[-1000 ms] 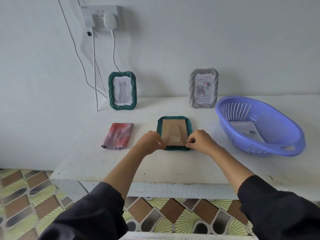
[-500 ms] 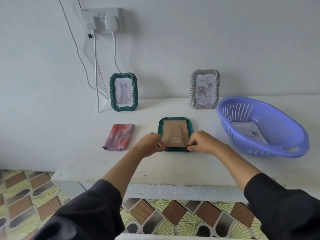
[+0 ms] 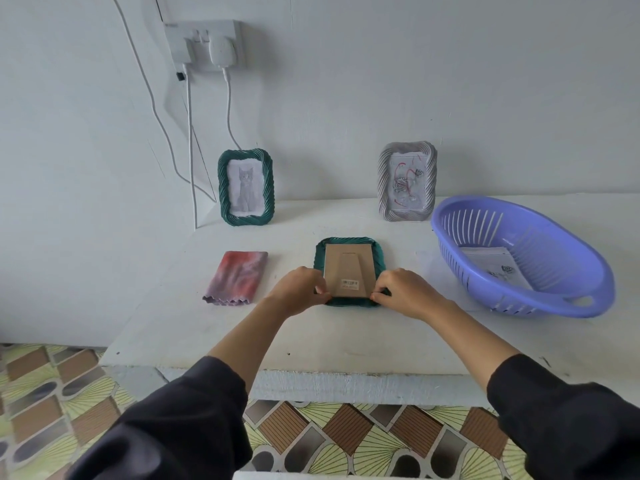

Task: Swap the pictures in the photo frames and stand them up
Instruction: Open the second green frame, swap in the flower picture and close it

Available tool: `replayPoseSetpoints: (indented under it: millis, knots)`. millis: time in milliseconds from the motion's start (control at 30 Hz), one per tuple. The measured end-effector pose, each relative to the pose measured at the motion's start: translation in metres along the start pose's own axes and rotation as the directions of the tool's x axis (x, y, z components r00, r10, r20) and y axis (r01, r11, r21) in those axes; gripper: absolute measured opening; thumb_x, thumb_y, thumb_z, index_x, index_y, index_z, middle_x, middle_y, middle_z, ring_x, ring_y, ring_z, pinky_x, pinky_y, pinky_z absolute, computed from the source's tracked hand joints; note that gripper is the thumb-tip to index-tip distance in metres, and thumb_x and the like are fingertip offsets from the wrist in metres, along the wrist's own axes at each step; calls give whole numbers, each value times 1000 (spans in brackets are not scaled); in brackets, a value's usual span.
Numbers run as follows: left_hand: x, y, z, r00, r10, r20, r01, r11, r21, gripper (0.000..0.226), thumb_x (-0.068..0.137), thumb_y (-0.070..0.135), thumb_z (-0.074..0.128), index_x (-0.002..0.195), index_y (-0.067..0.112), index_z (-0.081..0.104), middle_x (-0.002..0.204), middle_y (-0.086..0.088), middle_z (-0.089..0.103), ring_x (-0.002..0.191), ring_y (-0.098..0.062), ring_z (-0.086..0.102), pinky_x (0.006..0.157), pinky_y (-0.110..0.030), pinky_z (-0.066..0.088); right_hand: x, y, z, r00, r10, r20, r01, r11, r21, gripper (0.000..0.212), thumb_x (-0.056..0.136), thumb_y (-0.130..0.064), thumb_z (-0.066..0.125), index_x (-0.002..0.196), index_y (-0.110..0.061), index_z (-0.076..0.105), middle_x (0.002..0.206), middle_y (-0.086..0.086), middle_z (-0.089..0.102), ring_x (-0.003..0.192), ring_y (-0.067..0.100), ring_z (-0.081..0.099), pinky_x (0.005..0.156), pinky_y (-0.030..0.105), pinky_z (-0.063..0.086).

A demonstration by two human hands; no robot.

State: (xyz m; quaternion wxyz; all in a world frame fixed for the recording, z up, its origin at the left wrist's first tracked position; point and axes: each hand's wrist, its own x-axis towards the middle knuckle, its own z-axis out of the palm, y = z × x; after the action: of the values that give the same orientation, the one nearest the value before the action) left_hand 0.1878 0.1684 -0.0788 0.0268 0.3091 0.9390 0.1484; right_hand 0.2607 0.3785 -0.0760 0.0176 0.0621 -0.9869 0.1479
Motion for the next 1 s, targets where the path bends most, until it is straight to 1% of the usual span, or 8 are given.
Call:
replayPoseSetpoints:
  millis: [133,300,500,633,733,833,900,1000]
  knots:
    - [1,1,1,1000,-25,-17,24,999,-49,20,85,26,64,83,7,70,93,-3,69,85,-20,61,64,-21,32,1,-2,3,999,17,-49,-17,1000,-14,23,87,-17,52,77,1,63,84,12,64,72,22,49,65,32,39]
    - [3,0,0,998,-60,-13,58,990,-130,20,81,23,68,79,4,72,86,-8,72,70,-13,52,64,-21,34,0,0,4,998,29,-62,-27,999,29,20,86,-15,53,75,-1,63,75,5,57,71,20,48,63,29,37]
    - [10,-3,0,990,-142,17,142,957,-254,21,71,20,74,70,-1,71,76,-19,68,66,-19,51,61,-35,43,4,0,4,997,55,-49,-52,997,60,17,83,-16,54,71,-5,61,75,1,56,73,22,52,64,29,38]
    - [9,-7,4,980,-196,23,190,906,-379,17,70,20,77,69,3,73,70,-10,68,57,-12,50,55,-23,40,11,1,-3,996,91,21,-92,991,100,13,82,-18,59,73,-9,64,76,-3,56,75,20,55,67,29,41]
    - [8,-10,11,953,-290,-87,206,832,-515,21,75,28,74,67,9,71,68,2,64,55,-5,46,55,-20,35,20,6,-6,989,140,54,-148,972,183,17,81,-25,64,71,-12,64,87,2,65,82,22,60,76,34,47]
    - [15,-8,11,893,-392,-220,158,731,-663,25,82,30,68,62,18,61,81,1,63,63,-7,49,62,-22,36,38,13,-6,971,231,-58,-208,941,266,15,85,-21,61,88,-9,69,89,3,59,89,24,60,76,31,44]
    - [24,-5,5,879,-407,-247,174,758,-629,23,87,30,62,66,19,60,94,-2,64,74,-13,52,67,-24,37,51,16,-6,950,288,-122,-249,932,263,21,87,-20,58,104,-11,66,99,6,52,97,28,57,79,30,42]
    - [49,-9,0,896,-382,-227,232,838,-494,21,92,27,55,98,13,69,109,-6,60,90,-17,53,75,-23,36,74,18,-4,931,347,-111,-313,919,241,33,93,-20,49,125,-10,56,124,13,46,110,30,53,90,35,43]
